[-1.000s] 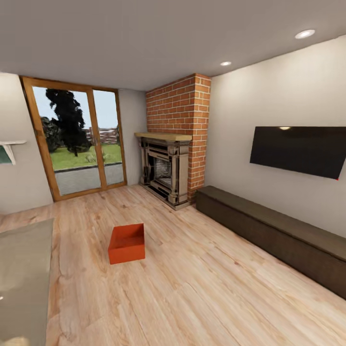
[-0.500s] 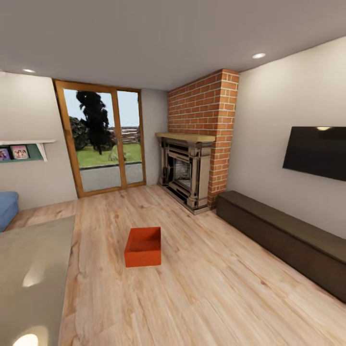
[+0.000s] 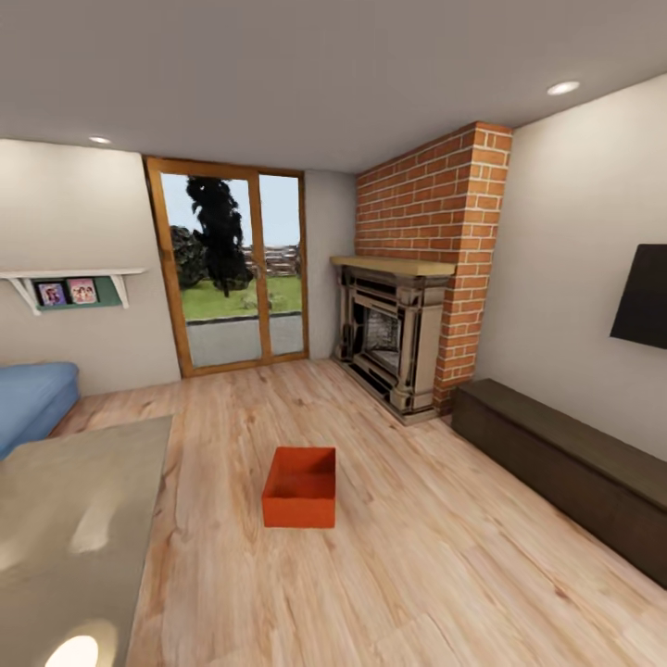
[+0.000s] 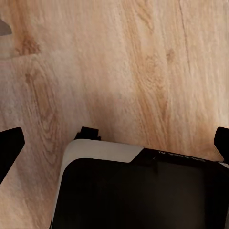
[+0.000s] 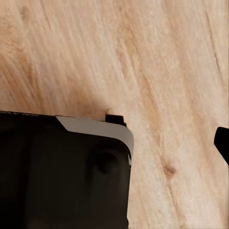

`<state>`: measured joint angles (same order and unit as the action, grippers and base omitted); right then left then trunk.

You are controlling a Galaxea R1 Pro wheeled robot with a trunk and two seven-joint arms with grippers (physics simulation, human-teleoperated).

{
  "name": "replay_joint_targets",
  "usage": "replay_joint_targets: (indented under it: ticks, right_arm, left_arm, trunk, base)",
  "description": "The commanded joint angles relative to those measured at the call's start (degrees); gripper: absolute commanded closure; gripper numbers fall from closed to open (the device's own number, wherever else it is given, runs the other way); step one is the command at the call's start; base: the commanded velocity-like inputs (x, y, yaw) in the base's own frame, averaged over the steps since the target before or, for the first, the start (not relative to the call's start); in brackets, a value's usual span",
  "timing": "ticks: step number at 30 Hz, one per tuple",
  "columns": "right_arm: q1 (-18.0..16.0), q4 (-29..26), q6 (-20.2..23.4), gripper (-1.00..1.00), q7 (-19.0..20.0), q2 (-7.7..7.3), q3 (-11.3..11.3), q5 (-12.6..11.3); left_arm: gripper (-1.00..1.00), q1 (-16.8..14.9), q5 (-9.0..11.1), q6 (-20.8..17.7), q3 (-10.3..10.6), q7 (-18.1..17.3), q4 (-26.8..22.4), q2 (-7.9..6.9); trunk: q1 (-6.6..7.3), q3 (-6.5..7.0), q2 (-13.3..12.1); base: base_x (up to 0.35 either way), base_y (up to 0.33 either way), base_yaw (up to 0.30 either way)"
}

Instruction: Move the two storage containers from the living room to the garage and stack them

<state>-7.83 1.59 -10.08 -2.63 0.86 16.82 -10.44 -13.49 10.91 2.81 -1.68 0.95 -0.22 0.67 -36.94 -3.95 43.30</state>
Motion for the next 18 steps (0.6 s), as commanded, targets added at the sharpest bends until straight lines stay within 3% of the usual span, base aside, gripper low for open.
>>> replay_joint_targets:
  ticks: [1, 11, 18]
  right_arm:
    - [-0.1, 0.2, -0.3, -1.00, -0.1, 0.03, 0.6, -0.4]
    - [-0.1, 0.2, -0.3, -1.00, -0.1, 0.08, 0.9, -0.1]
    - [-0.1, 0.2, -0.5, -1.00, -0.1, 0.05, 0.4, -0.2]
  left_arm:
    - [-1.00, 0.0, 0.3, 0.2, -0.1, 0.1, 0.1, 0.02]
    - [-1.00, 0.0, 0.2, 0.1, -0.1, 0.1, 0.1, 0.03]
    - [-1.00, 0.0, 0.2, 0.1, -0.1, 0.1, 0.1, 0.04]
  trunk:
    - [-0.05, -0.09, 0.1]
    - [-0.05, -0.09, 0.1]
    - [-0.05, -0.09, 0.1]
  base:
    - [0.322, 0.000, 0.015]
    - [0.322, 0.007, 0.001]
    - [0.321, 0.122, 0.000]
